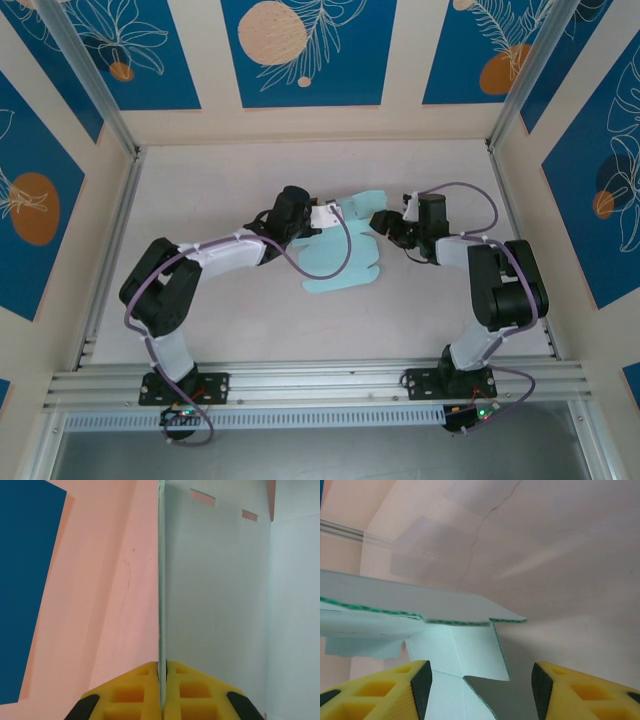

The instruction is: Fold the paper box

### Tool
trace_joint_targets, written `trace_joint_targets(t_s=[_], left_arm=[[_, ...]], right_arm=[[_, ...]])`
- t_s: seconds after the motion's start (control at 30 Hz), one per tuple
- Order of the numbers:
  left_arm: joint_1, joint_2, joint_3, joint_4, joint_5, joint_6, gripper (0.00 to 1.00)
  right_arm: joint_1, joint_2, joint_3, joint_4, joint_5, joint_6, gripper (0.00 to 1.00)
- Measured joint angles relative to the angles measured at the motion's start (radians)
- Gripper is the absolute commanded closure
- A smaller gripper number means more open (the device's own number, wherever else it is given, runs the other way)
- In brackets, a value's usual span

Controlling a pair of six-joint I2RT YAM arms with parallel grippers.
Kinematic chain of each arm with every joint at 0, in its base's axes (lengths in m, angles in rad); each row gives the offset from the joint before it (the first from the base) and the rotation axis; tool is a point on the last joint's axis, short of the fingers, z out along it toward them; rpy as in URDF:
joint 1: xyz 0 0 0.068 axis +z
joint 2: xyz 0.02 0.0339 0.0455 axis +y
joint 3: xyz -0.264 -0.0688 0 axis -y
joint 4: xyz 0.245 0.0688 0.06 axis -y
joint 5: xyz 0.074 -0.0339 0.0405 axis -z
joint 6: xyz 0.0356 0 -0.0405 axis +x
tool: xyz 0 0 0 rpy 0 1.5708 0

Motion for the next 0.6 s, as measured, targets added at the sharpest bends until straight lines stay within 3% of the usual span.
trace_joint_targets(t_s=[0.6], left_arm=[[0.0, 0.0, 0.002, -0.008, -0.006, 0.0, 1.0]], right_arm=[[0.053, 0.039, 0.039, 0.054, -0.044, 0.02, 0.66]])
